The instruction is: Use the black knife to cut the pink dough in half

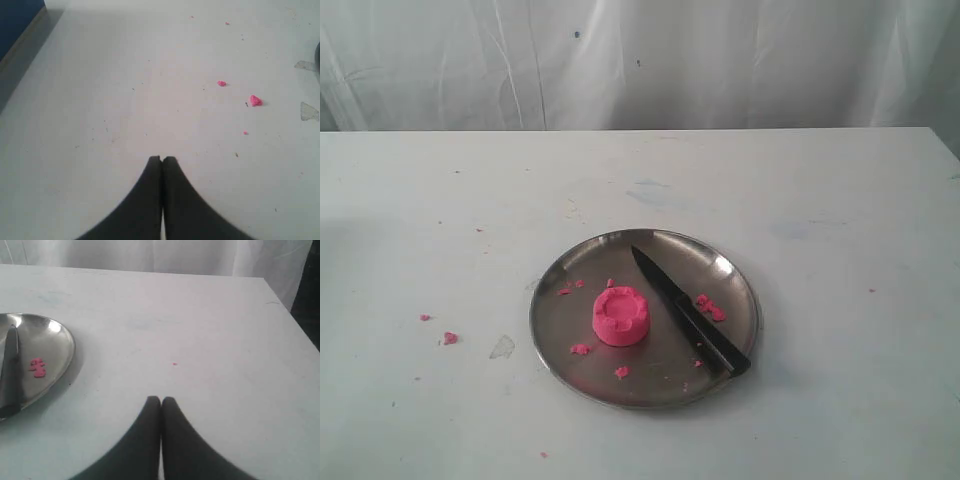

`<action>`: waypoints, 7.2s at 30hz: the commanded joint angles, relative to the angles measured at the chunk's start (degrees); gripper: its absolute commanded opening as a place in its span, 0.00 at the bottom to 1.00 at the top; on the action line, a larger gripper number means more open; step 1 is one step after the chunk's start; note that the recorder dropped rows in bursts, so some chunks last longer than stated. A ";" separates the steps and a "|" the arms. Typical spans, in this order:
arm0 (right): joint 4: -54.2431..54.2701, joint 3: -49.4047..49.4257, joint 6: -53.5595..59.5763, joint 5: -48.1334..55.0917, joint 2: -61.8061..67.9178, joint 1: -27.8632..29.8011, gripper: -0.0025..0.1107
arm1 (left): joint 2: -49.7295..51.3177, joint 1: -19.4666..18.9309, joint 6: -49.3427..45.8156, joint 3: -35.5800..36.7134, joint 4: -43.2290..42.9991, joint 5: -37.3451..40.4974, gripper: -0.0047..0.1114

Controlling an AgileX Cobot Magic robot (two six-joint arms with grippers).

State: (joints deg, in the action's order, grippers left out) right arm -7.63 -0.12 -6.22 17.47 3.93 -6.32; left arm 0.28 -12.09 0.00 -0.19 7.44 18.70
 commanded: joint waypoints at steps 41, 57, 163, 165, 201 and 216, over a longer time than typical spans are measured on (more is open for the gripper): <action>14.71 -27.01 -17.02 -62.06 1.22 0.50 0.02 | -0.28 5.85 0.00 0.19 -0.42 0.80 0.04; -20.74 -35.66 6.22 -30.89 33.90 0.08 0.02 | -0.28 8.43 0.00 0.19 -0.42 0.80 0.04; 6.15 -52.81 13.47 24.66 92.82 -26.84 0.37 | -0.28 8.10 0.00 0.19 -0.42 0.20 0.04; 6.15 -52.49 13.47 24.15 92.82 -26.84 0.42 | -0.28 8.10 0.00 0.19 -0.42 0.20 0.04; -38.02 -48.36 -23.53 35.92 99.47 -51.33 0.46 | -0.28 8.10 0.00 0.19 -0.42 0.20 0.04; -42.03 -48.36 -28.79 40.54 100.93 -51.33 0.02 | -0.28 8.10 0.00 0.19 -0.42 0.20 0.04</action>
State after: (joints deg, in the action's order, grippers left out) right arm -46.16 -48.72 -32.35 54.61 104.87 -57.64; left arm 0.28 -3.99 0.00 -0.19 6.98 18.60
